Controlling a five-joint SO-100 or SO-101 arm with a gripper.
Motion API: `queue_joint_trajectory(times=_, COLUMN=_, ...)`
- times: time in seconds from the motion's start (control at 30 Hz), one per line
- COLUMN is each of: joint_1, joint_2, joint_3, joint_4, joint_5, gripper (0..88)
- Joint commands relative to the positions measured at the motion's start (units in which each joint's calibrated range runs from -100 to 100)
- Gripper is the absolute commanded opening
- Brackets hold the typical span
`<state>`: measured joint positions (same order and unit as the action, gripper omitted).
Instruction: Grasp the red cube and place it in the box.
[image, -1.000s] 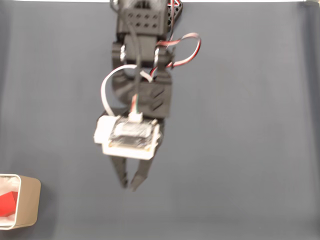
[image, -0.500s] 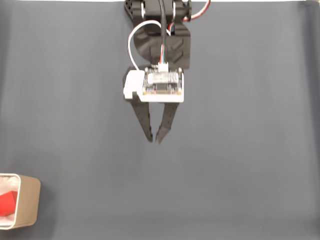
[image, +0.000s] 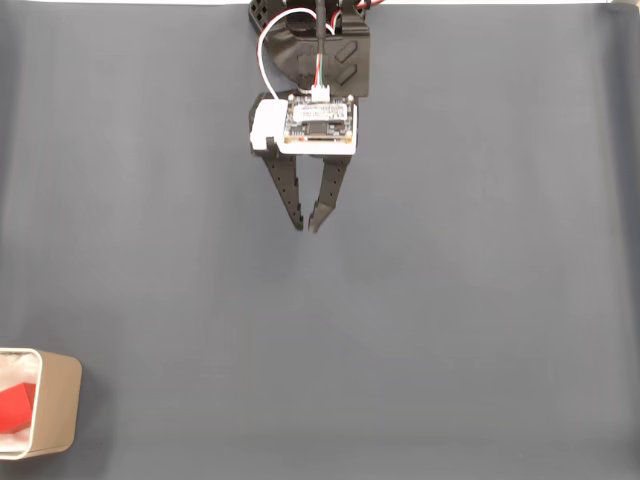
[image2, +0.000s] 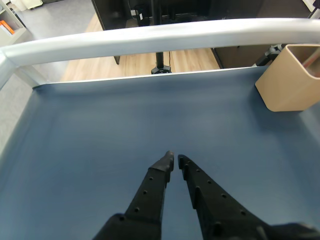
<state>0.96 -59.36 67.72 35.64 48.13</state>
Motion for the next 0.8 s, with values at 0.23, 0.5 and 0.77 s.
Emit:
queue_joint_trajectory(times=0.23, joint_1=-0.61, joint_2=-14.65, joint_3=15.67, joint_4=-0.97, joint_5=1.27, gripper=0.0)
queue_joint_trajectory(times=0.5, joint_1=-2.03, joint_2=-24.78, joint_3=26.17, joint_4=0.34, joint_5=2.30, gripper=0.0)
queue_joint_trajectory(times=0.77, joint_1=-2.46, joint_2=-33.10, joint_3=32.00, joint_4=8.21, joint_5=2.88, gripper=0.0)
